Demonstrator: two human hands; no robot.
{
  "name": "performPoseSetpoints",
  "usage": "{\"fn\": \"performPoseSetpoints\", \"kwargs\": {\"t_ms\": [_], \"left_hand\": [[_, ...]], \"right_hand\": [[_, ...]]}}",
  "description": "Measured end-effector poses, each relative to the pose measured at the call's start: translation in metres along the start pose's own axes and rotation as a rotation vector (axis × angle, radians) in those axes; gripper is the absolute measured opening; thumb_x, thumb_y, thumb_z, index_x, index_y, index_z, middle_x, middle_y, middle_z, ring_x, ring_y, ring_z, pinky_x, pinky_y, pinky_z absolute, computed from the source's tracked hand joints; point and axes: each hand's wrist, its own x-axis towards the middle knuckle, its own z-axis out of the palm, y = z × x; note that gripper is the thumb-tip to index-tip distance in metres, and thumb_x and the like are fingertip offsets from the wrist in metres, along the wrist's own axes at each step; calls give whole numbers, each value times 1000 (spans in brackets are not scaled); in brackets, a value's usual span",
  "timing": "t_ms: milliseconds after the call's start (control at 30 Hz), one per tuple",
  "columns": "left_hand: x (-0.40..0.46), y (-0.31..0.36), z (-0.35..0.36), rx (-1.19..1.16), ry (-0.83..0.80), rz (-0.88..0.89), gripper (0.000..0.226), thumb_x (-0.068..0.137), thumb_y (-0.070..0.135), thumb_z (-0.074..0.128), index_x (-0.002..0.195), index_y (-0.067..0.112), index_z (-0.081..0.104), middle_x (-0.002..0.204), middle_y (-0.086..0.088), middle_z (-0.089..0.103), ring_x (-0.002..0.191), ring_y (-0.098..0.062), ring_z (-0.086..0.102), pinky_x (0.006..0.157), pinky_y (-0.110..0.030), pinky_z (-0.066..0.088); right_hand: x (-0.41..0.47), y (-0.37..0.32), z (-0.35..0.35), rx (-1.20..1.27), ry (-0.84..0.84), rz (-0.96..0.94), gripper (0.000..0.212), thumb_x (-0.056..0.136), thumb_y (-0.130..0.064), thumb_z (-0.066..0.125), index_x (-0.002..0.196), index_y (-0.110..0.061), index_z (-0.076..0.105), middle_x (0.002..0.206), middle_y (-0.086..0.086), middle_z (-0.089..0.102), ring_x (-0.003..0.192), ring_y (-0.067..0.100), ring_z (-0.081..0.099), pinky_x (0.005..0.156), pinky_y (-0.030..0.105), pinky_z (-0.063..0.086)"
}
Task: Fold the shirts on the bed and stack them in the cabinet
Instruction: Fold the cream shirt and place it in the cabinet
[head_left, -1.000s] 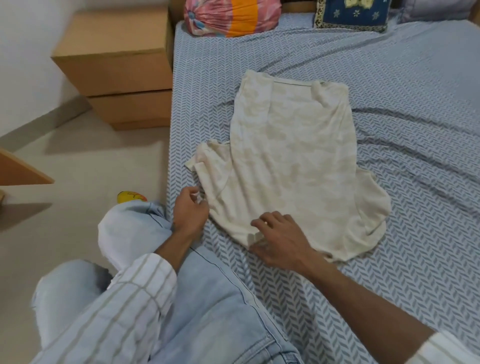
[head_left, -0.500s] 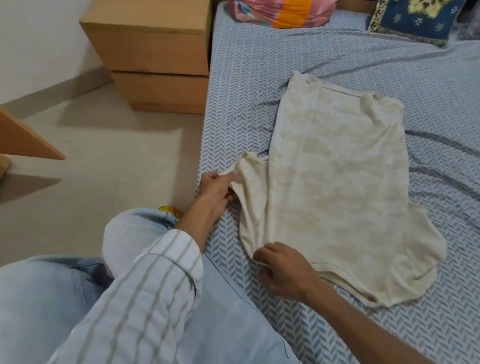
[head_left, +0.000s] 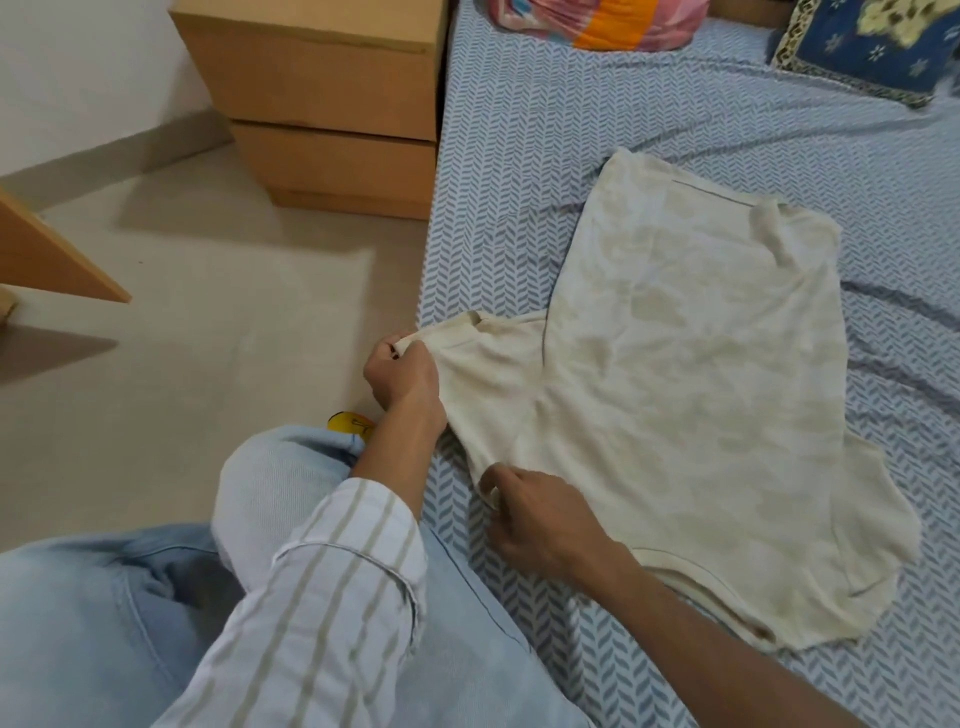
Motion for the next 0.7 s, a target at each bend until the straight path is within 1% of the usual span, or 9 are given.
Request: {"fn": "performPoseSetpoints", "kwargs": {"t_ms": [33, 100, 167, 267, 367, 433, 467, 567, 700], "left_hand": [[-2, 0, -1, 31, -27, -31, 19, 86, 4, 61, 102, 12, 66, 88, -4, 66, 77, -20, 62, 65, -28, 55], [-3, -2, -2, 63, -76, -98, 29, 81, 9, 70, 108, 6, 62, 96, -11, 68, 81, -26, 66, 71, -35, 59], [-3, -3, -2, 94, -86, -122, 39, 74, 11, 73, 111, 5, 61, 101, -14, 69, 86, -32, 68, 78, -45, 61], [-1, -6, -5, 122, -100, -113, 46, 66, 10, 73, 112, 4, 65, 99, -14, 72, 85, -33, 70, 78, -48, 62], [3, -10, -11, 105, -95, -120, 32, 70, 1, 65, 100, 3, 72, 89, -13, 74, 80, -33, 72, 75, -53, 61], [7, -14, -18, 109, -57, -104, 15, 77, -1, 60, 83, 6, 72, 84, -13, 73, 82, -34, 72, 74, -58, 60], [10, -14, -12, 105, -44, -92, 12, 81, 1, 60, 76, 8, 69, 84, -13, 73, 86, -35, 72, 75, -59, 60], [16, -15, -15, 94, 25, -50, 18, 89, 8, 62, 71, 10, 63, 86, -14, 71, 93, -38, 69, 79, -61, 58], [22, -16, -11, 147, 72, -45, 13, 88, 11, 59, 76, 14, 62, 89, -15, 71, 85, -38, 69, 77, -56, 60]], "right_hand": [[3, 1, -7, 39, -7, 20, 27, 89, -36, 49, 114, -27, 51, 89, -7, 67, 77, 20, 61, 63, 34, 50], [16, 8, -20, 141, 54, 74, 23, 92, -40, 51, 110, -27, 58, 75, -9, 67, 67, 13, 61, 65, 33, 52], [40, 20, -37, 170, 198, 98, 21, 95, -32, 55, 113, -23, 62, 83, -7, 70, 69, 12, 58, 71, 32, 51], [93, 40, -64, 124, 380, 72, 22, 92, -17, 58, 112, -20, 67, 99, 4, 67, 85, 25, 65, 79, 35, 51], [145, 49, -86, -12, 223, 43, 29, 91, -18, 59, 120, -23, 63, 113, 7, 59, 100, 31, 61, 84, 41, 53], [170, 48, -88, -146, 85, 32, 28, 90, -23, 60, 118, -25, 62, 114, 7, 55, 103, 33, 59, 83, 43, 54], [180, 52, -94, -189, 72, 35, 24, 90, -23, 61, 114, -24, 62, 112, 7, 56, 103, 32, 59, 83, 42, 54], [194, 51, -98, -159, 153, -3, 11, 93, -18, 57, 101, -19, 64, 103, 7, 58, 96, 32, 60, 82, 44, 53], [193, 58, -91, -89, 231, 26, 20, 94, -12, 50, 106, -16, 65, 107, 7, 61, 98, 31, 60, 83, 41, 51]]}}
